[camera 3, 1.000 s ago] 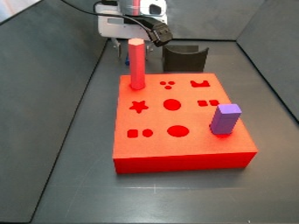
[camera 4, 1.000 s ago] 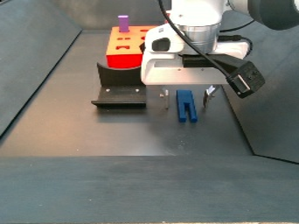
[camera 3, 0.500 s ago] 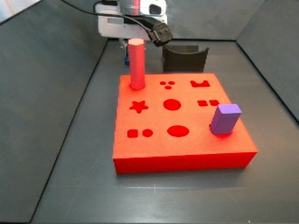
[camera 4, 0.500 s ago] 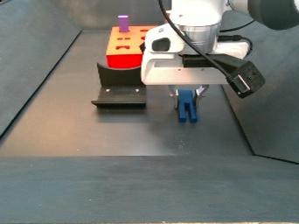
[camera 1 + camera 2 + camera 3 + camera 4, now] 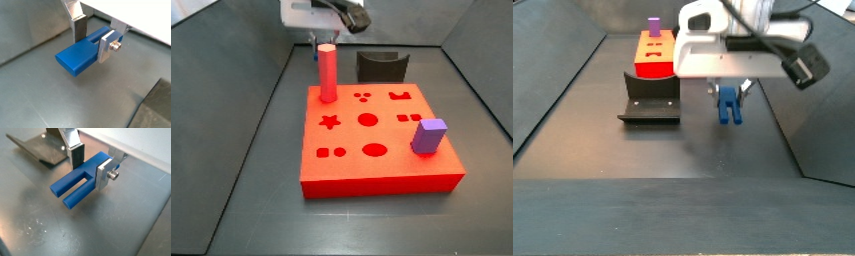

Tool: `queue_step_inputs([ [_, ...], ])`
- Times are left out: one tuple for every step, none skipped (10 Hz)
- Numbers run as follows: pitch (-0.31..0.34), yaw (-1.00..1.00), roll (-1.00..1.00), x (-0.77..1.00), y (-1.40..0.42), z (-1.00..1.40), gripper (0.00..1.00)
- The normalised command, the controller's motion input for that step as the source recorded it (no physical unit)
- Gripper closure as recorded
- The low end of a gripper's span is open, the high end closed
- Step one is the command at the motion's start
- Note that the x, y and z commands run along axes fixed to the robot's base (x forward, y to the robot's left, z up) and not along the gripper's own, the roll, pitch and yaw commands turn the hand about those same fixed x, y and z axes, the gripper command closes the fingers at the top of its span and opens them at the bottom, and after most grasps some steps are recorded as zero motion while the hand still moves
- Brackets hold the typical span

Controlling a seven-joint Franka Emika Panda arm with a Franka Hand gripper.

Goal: Pick up the square-circle object. Move up. Rotate the square-circle object. Place the square-circle object on the fixture. Regrasp the square-circle object. Move to above the board. Insert the square-circle object.
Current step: Place the square-circle object on the fixture.

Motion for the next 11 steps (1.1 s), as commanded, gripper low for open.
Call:
queue_step_inputs([
  [0.000,0.00,0.00,0.00,0.00,1.00,1.00],
  [-0.003,0.00,0.01,0.00,0.00,1.00,1.00],
  [0.015,0.00,0.03,-0.01,0.00,1.00,1.00],
  [0.026,-0.01,0.05,-0.02,0.00,1.00,1.00],
  [0.033,-0.01,0.07,-0.02,0.00,1.00,1.00],
  [0.039,0.00,0.08,-0.03,0.00,1.00,1.00],
  [0.044,0.00,0.09,-0.03,0.00,1.00,1.00],
  [0.049,0.01,0.10,-0.03,0.00,1.00,1.00],
  [0.057,0.01,0.11,-0.02,0.00,0.80,1.00],
  [0.065,0.02,0.12,-0.02,0.00,0.71,1.00],
  [0.076,0.03,0.12,-0.01,0.00,0.51,1.00],
])
